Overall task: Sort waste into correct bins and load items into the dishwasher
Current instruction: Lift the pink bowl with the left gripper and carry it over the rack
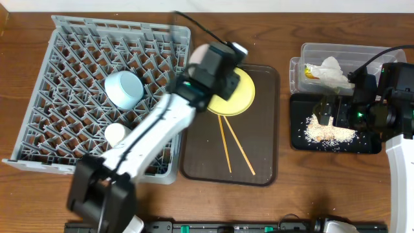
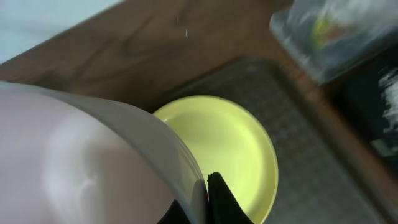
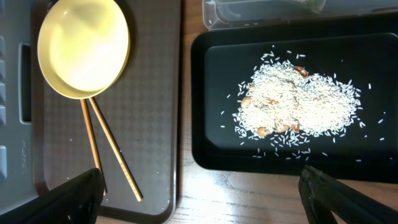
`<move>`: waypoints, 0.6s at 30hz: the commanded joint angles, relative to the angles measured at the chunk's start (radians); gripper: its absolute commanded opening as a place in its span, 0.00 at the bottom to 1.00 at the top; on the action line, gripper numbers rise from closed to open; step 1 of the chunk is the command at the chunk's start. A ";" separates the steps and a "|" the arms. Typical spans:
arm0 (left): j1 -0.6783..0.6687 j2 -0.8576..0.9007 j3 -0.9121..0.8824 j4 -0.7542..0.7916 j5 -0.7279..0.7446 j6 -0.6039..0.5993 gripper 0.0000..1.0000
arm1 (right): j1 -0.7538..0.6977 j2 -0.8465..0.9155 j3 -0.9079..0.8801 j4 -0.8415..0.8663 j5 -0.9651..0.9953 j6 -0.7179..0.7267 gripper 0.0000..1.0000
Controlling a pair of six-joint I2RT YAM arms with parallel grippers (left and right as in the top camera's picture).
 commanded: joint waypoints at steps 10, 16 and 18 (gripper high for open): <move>0.448 0.013 -0.002 0.069 0.854 -0.192 0.06 | -0.010 -0.006 0.015 -0.003 0.002 0.003 0.97; 0.571 0.089 -0.002 0.121 1.020 -0.314 0.06 | -0.010 -0.006 0.015 -0.005 0.002 0.003 0.97; 0.594 0.121 -0.002 0.156 1.078 -0.354 0.06 | -0.010 -0.006 0.015 -0.009 0.002 0.003 0.97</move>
